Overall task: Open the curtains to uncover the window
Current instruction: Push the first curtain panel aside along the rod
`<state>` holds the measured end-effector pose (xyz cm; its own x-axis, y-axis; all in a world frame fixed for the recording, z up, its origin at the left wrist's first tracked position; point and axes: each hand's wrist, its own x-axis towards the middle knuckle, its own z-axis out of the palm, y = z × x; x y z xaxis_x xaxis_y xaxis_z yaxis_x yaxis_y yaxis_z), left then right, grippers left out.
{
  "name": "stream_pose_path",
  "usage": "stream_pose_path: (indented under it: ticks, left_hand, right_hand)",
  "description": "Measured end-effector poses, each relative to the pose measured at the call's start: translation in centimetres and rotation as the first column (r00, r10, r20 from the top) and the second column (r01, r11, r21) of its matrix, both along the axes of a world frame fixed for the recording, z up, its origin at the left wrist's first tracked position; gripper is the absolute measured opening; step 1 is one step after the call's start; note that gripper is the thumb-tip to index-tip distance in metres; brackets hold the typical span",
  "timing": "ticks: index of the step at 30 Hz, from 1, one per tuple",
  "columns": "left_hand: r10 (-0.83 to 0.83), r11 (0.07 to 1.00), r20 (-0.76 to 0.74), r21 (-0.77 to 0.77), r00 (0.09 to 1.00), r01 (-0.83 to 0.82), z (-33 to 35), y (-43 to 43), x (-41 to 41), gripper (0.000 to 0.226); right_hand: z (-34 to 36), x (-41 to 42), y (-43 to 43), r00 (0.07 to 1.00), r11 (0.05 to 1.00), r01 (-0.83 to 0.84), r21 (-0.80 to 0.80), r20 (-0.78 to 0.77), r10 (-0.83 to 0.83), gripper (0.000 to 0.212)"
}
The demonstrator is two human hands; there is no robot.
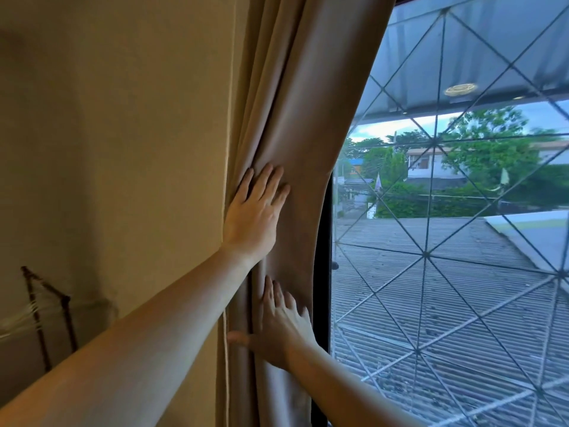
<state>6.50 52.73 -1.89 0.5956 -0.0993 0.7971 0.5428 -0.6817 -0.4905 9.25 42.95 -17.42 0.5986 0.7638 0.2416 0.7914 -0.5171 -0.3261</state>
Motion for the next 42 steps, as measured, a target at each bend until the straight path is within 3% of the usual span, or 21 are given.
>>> stream_pose_path:
  ticks: [19,32,35,42]
  left_hand:
    - [-0.094,0.99,0.042,-0.106,0.995,0.098,-0.7,-3.1,0.0,0.078]
    - [-0.246,0.957,0.066,-0.139,0.967,0.253,-1.7,-13.4,-0.7,0.073]
    - [-0.29,0.941,0.09,-0.153,0.953,0.301,-1.5,-16.8,-0.6,0.069]
    - [-0.396,0.9,0.064,-0.17,0.916,0.401,-1.1,-25.1,-0.1,0.066]
  right_hand:
    - [-1.0,0.8,-5.0,0.999,1.0,0.025,-0.006,0.029,-0.024,0.126]
    - [-1.6,1.2,-18.3,0.994,0.994,0.095,-0.05,0.052,-0.093,0.132]
    - [-1.8,1.6,-21.9,0.987,0.989,0.138,-0.054,0.095,-0.132,0.119]
    - [-1.1,1.4,-31.1,0.962,0.966,0.249,-0.065,0.136,-0.239,0.113]
